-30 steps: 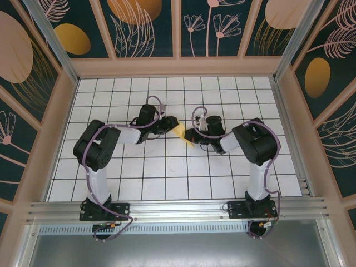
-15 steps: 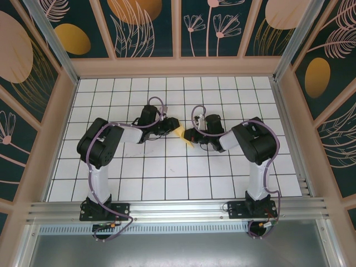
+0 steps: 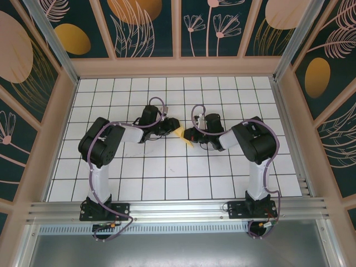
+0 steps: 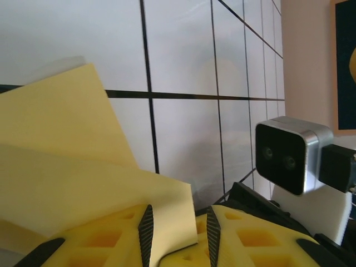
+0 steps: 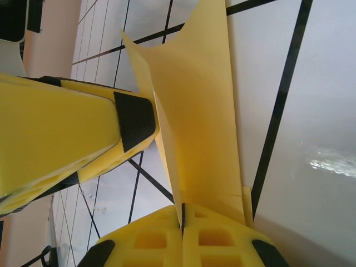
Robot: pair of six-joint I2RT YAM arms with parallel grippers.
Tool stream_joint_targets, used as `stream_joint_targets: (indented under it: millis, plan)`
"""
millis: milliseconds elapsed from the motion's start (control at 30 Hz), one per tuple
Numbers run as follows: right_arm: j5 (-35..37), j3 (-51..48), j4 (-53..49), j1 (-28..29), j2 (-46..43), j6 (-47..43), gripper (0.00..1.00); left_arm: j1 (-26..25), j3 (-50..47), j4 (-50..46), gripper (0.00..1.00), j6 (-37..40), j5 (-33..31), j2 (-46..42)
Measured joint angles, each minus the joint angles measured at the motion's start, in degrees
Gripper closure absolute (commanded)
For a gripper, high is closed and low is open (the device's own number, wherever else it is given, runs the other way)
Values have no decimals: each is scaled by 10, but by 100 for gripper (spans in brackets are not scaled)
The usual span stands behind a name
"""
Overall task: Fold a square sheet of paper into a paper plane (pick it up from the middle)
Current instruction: Fold the wing for the fifth time at the center of the table.
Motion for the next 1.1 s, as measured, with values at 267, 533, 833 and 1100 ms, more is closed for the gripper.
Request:
stream_joint_targets:
  millis: [267,533,833,1100]
  plan:
    - [0,6,-12,0,0,-3,97,0,5,-28,67,4,-29,0]
    - [-5,14,-26,0,0,-6,87,0,13,-50,67,7,-44,0]
    - [-19,24,-37,-1,0,-16,83,0,14,-66,67,10,-54,0]
    - [-15,36,-68,-1,0,-30,92,0,15,-68,67,10,-57,0]
